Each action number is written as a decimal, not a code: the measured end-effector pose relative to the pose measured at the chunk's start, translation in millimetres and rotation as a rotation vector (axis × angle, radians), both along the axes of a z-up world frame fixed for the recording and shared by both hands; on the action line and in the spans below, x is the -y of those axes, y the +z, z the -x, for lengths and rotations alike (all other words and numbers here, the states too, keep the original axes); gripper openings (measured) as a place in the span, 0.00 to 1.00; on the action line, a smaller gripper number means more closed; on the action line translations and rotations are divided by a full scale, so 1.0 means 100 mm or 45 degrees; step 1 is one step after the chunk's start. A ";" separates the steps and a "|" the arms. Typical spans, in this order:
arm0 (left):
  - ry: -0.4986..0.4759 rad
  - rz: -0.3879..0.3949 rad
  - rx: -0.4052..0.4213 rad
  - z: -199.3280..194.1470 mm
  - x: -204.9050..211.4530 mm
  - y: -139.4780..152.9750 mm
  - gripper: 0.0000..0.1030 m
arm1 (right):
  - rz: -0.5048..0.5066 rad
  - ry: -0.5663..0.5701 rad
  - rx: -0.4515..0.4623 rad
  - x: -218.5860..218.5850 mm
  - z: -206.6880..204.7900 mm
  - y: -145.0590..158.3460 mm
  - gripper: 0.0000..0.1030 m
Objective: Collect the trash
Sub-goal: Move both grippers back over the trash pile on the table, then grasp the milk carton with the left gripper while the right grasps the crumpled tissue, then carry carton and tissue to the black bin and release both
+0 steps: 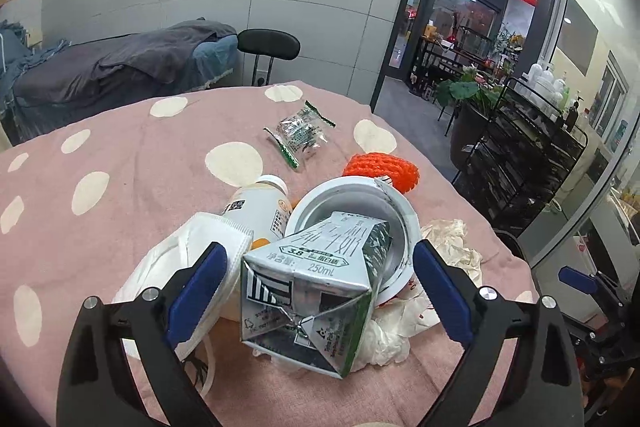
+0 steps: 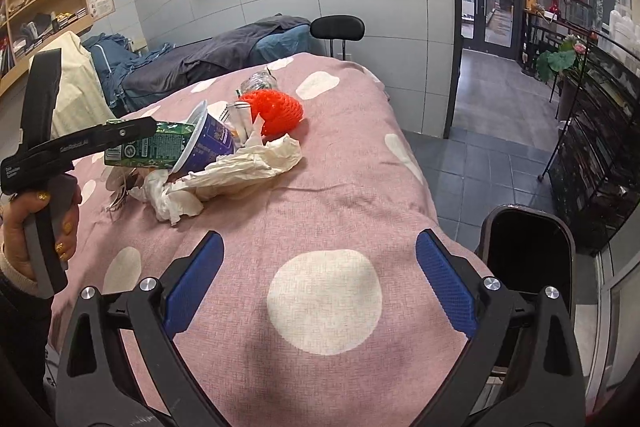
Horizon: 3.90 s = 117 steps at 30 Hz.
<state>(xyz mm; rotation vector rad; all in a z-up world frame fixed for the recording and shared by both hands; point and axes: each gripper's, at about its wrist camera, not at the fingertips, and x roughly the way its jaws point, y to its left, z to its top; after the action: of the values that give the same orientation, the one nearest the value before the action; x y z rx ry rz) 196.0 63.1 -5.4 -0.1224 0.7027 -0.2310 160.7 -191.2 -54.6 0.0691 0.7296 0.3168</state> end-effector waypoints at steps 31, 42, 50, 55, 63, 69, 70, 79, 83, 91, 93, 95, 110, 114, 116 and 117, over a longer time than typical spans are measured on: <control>0.111 0.151 0.157 0.67 -0.20 0.30 0.48 | -0.170 0.270 -0.230 -0.82 -0.82 -0.04 0.68; 0.069 0.189 0.165 0.76 -0.12 0.28 0.48 | -0.230 0.240 -0.228 -0.65 -0.74 -0.08 0.04; -0.016 0.206 0.194 0.79 0.13 0.37 0.48 | -0.223 0.201 -0.076 -0.29 -0.37 0.21 0.03; -0.089 0.214 0.201 0.75 0.37 0.40 0.48 | -0.200 0.118 0.021 0.02 -0.21 0.38 0.03; -0.258 0.255 0.172 0.60 0.91 0.40 0.48 | -0.183 -0.107 0.085 0.77 -0.08 0.47 0.03; -0.393 0.252 0.136 0.49 1.39 0.34 0.48 | -0.172 -0.322 0.062 1.41 -0.04 0.31 0.03; -0.419 0.249 0.131 0.47 1.49 0.33 0.48 | -0.169 -0.357 0.051 1.52 -0.04 0.26 0.03; -0.608 0.241 0.061 0.33 2.18 0.22 0.48 | -0.186 -0.605 -0.182 2.27 -0.16 -0.55 0.03; -0.656 0.232 0.012 0.28 2.41 0.12 0.48 | -0.230 -0.656 -0.305 2.44 -0.25 -1.00 0.03; -0.710 0.187 -0.119 0.16 2.72 -0.14 0.48 | -0.308 -0.792 -0.450 2.63 -0.24 -1.56 0.74; -0.717 0.179 -0.154 0.13 2.80 -0.19 0.48 | -0.322 -0.819 -0.457 2.66 -0.21 -1.59 0.74; -0.730 0.171 -0.189 0.09 2.91 -0.25 0.48 | -0.351 -0.847 -0.464 2.72 -0.16 -1.62 0.75; -0.785 0.025 -0.402 -0.17 3.76 -0.77 0.48 | -0.292 -0.982 -0.430 2.88 0.37 -1.61 0.80; -0.787 -0.015 -0.473 -0.22 3.91 -0.95 0.48 | -0.292 -1.012 -0.420 2.93 0.46 -1.59 0.80; -0.785 -0.035 -0.519 -0.25 3.96 -1.05 0.48 | -0.286 -1.025 -0.412 2.95 0.49 -1.57 0.80; -0.785 -0.051 -0.545 -0.26 3.99 -1.10 0.49 | -0.285 -1.031 -0.411 2.95 0.51 -1.57 0.80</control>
<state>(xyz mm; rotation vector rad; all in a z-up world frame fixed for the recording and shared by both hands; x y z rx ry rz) 221.9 -336.0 -115.3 0.0920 1.1618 -0.7968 109.6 -486.6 -211.5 0.6215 0.9199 -0.3994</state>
